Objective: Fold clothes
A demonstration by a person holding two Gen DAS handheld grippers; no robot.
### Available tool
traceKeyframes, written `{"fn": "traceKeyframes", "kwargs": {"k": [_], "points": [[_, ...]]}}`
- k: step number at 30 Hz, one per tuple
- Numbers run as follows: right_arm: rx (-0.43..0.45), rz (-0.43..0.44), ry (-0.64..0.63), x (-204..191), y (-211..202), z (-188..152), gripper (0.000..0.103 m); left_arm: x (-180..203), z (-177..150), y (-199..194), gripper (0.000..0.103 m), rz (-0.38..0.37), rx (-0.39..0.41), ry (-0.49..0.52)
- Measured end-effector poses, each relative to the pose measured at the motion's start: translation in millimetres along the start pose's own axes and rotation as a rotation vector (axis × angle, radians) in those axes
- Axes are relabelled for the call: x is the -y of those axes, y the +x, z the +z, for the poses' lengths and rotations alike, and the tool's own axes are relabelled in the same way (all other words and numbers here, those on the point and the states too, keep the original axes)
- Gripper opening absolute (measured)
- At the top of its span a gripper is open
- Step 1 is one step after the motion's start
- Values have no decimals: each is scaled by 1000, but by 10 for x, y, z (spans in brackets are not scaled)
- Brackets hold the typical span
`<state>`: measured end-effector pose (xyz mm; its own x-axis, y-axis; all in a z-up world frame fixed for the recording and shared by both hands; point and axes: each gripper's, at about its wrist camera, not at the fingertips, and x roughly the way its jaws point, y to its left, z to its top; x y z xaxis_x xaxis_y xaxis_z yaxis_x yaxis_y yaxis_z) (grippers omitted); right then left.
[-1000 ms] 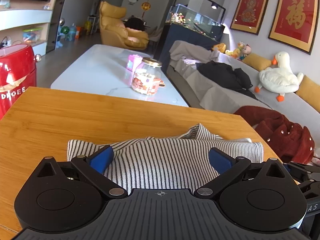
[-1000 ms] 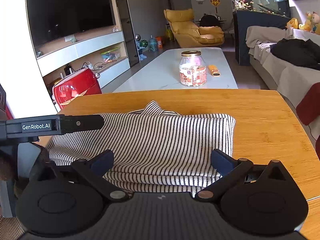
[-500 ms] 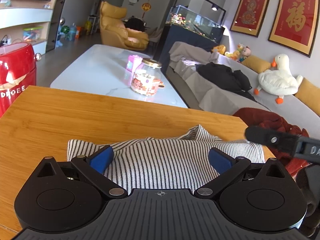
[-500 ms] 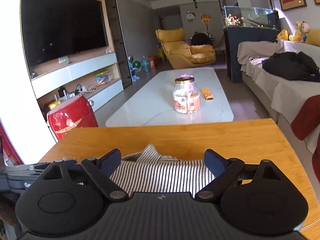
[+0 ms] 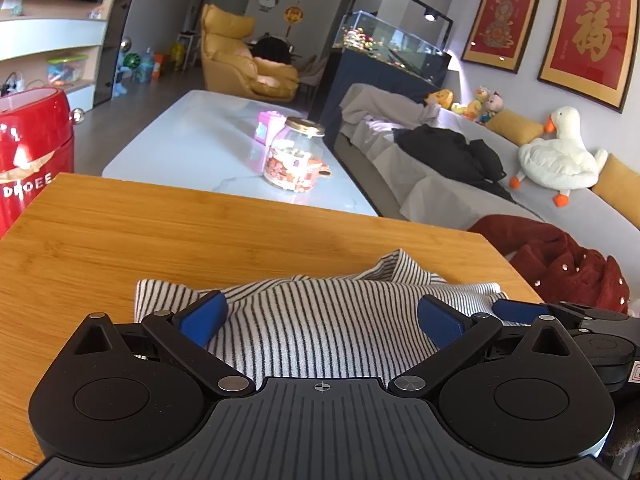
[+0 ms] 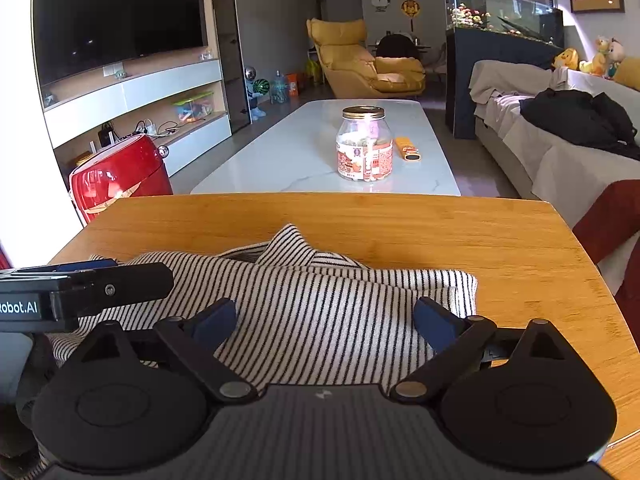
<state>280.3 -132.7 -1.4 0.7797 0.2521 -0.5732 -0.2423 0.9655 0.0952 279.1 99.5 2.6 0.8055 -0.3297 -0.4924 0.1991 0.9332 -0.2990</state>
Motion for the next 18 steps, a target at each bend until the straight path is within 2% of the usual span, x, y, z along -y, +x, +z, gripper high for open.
{"fn": "traceKeyframes", "kwargs": {"k": [10, 18], "points": [[-21, -23, -47, -85, 32, 1, 103, -25, -2, -9, 103, -5, 3, -7], [-34, -65, -88, -154, 57, 6, 103, -34, -4, -11, 103, -10, 4, -12]]}}
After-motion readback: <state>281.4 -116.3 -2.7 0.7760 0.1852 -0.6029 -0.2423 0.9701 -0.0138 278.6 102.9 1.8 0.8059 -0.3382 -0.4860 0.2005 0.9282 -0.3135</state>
